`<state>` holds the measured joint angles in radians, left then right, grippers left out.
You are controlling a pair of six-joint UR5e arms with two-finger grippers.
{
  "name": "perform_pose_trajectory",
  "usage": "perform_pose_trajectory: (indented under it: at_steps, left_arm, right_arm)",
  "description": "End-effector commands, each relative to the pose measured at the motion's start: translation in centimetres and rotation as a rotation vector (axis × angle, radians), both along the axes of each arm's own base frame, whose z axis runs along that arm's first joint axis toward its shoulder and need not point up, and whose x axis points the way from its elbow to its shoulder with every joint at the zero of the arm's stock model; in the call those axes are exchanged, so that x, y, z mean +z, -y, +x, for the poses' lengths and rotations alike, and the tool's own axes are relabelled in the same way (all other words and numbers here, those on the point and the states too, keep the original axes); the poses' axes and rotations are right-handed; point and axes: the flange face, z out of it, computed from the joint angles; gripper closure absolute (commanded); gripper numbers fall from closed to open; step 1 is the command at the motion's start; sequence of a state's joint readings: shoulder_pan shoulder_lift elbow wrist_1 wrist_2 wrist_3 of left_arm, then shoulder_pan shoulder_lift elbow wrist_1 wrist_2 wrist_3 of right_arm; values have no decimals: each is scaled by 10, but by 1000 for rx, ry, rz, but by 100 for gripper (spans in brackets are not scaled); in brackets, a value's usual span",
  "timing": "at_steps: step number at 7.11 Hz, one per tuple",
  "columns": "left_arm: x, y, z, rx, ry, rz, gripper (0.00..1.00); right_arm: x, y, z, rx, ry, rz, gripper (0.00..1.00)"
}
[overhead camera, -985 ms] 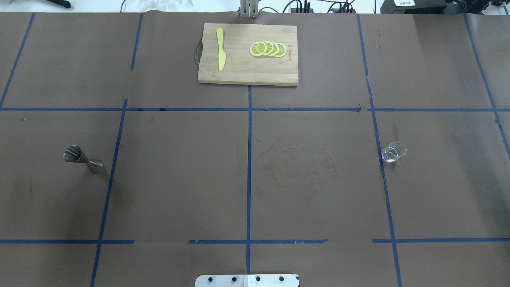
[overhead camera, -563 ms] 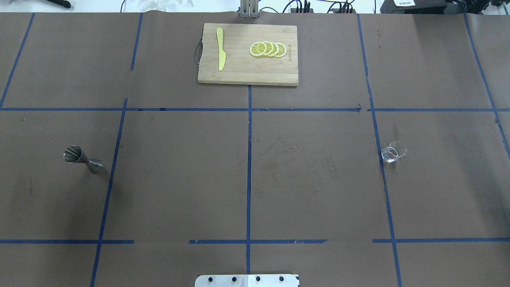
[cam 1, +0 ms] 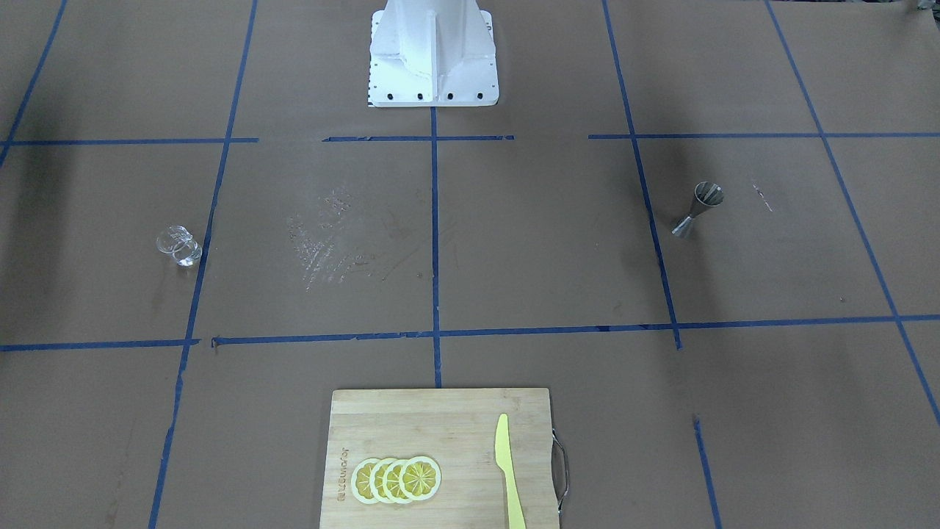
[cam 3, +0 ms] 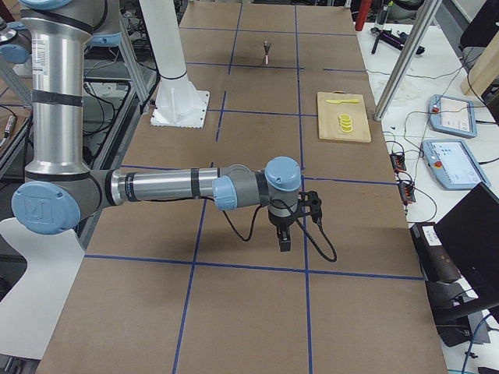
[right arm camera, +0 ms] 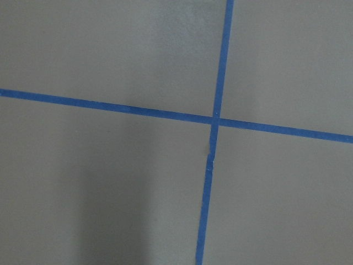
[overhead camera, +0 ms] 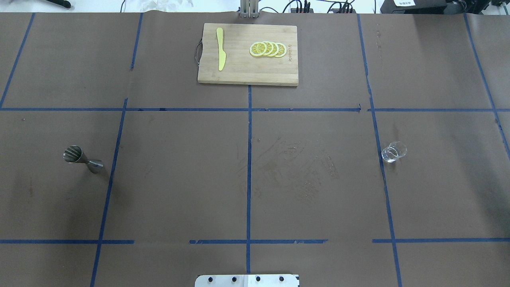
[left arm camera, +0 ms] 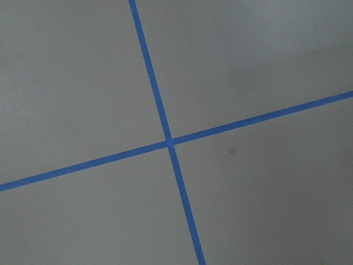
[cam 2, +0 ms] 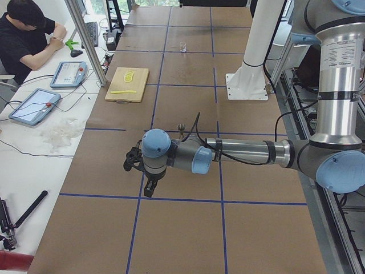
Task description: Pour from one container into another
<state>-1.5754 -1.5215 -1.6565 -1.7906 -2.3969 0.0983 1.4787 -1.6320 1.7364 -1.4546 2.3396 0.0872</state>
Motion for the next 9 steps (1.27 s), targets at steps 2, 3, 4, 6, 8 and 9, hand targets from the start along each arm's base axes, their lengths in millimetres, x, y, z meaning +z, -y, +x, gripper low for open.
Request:
perform_pose_trajectory:
  at_steps: [2,3,4,6,8,9]
  left_arm:
    - [-28,6,0,-3,6,227,0]
    - [-34,12,-1,-5,7,320,0]
    - [-37,12,0,-5,5,361,0]
    - [-58,10,2,-35,-52,397,0]
    - [-59,-10,11,-41,-79,578,0]
    - [-71,-10,41,-50,-149,536,0]
  right_arm:
    - [-20,7,-3,-11,50,35,0]
    - [-34,13,-4,-13,57,59,0]
    - [-38,13,-4,-13,59,68,0]
    - [-33,10,-4,-11,56,58,0]
    - [-33,9,-4,-10,56,57,0]
    - [-33,9,-4,-10,56,56,0]
